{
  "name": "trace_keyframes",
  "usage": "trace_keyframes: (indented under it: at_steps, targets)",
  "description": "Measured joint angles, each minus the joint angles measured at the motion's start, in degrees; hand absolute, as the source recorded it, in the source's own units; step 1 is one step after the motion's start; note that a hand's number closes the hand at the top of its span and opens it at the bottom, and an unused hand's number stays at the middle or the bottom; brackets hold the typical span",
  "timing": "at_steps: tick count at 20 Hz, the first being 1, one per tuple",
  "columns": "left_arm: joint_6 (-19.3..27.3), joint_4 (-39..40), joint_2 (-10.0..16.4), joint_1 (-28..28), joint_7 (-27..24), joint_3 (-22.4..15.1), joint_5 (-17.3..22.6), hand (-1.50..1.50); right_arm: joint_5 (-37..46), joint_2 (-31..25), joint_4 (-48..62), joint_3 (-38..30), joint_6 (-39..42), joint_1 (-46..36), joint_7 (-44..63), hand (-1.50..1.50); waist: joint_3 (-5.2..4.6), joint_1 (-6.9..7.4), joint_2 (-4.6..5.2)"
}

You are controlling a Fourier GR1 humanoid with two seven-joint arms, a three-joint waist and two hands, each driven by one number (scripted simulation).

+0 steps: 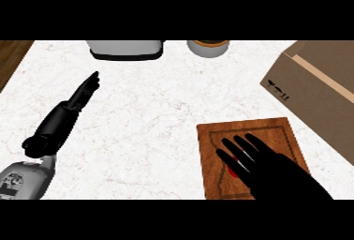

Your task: Pick the can from the cutting board and place it in the cardboard box

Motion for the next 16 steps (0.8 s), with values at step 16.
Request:
trace_keyframes:
  at_steps: [16]
  targets:
    - [-5.6, 1.3, -3.9, -1.1, 0.3, 6.1, -4.3, 0.0, 13.2, 4.4, 10.4, -1.4, -2.9, 2.2, -11.6, -1.5, 0.0, -0.13, 0.03]
